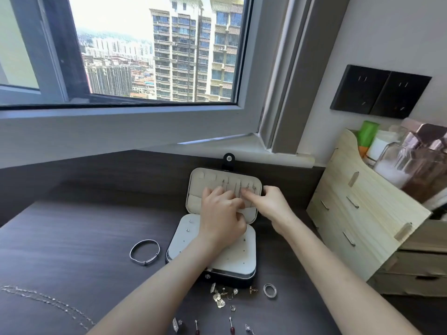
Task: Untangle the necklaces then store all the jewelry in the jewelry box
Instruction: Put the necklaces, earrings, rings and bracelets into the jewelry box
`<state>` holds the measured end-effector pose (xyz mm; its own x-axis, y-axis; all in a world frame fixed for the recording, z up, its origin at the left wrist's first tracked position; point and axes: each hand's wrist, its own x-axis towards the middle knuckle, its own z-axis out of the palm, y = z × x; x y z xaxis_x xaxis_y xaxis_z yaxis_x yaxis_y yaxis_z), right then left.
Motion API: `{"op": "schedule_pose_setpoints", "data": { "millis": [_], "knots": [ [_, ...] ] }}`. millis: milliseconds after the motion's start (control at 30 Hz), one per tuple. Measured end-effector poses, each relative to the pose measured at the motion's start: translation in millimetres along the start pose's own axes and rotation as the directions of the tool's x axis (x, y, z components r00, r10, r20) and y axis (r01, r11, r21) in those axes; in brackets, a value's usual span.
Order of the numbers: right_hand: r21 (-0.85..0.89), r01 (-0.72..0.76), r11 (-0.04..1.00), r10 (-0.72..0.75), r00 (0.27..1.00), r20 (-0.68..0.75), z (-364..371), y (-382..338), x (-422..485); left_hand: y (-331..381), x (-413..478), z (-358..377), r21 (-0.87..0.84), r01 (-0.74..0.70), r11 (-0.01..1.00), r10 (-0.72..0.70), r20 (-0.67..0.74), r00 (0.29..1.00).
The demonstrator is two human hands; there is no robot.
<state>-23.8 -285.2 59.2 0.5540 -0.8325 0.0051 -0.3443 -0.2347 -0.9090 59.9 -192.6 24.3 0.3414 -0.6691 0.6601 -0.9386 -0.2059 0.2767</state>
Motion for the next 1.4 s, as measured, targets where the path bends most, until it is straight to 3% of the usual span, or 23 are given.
{"op": "schedule_pose_setpoints", "data": {
  "millis": [333,400,500,600,667,733,867,1000,1067,1167,1400],
  "knots": [
    [-0.005,-0.005,1.000,0.006,0.993,0.116,-8.8,3.6,-4.3,-3.3,1.7,3.9,0.020,0.009,1.000,-0.009,0.001,1.000],
    [-0.099,-0.008,0.995,0.017,0.996,0.082,-8.5,6.4,-3.1,-4.0,2.8,5.5,0.049,0.044,0.998,-0.046,0.041,0.998],
    [-0.452,0.016,0.892,-0.020,1.000,-0.004,-9.0,6.9,-8.9,-4.8,5.5,5.4,0.084,0.049,0.995,-0.058,0.111,0.992],
    [-0.664,0.153,0.732,-0.284,0.954,-0.093,-6.8,-1.5,-30.7,-2.9,10.7,-10.3,0.119,0.026,0.993,-0.054,0.237,0.970],
    [-0.626,0.286,0.726,-0.428,0.900,-0.085,-1.8,-11.9,-52.5,-8.8,11.7,-29.1,0.102,0.032,0.994,-0.056,0.238,0.970],
    [-0.553,0.392,0.735,-0.473,0.881,-0.004,6.6,-22.5,-78.2,-21.6,8.5,-55.7,0.080,0.062,0.995,-0.077,0.204,0.976],
    [-0.397,0.473,0.787,-0.371,0.876,0.307,33.5,-35.6,-136.9,-57.6,-18.0,-122.3,0.026,0.221,0.975,-0.218,0.310,0.925],
    [-0.340,0.579,0.741,-0.353,0.766,0.536,74.3,-31.5,-174.5,-93.0,-65.6,-179.2,0.059,0.372,0.926,-0.362,0.416,0.834],
    [-0.356,0.623,0.697,-0.369,0.737,0.567,97.0,-28.8,-183.7,-102.1,-89.7,-198.8,0.092,0.409,0.908,-0.403,0.461,0.791],
    [-0.397,0.604,0.691,-0.334,0.754,0.565,125.1,-26.1,-188.4,-108.4,-118.1,-209.9,0.114,0.429,0.896,-0.425,0.499,0.755],
    [-0.471,0.569,0.674,-0.243,0.773,0.587,149.8,-24.1,-189.3,-107.9,-146.2,-195.1,0.131,0.273,0.953,-0.296,0.598,0.745]
  ]
}}
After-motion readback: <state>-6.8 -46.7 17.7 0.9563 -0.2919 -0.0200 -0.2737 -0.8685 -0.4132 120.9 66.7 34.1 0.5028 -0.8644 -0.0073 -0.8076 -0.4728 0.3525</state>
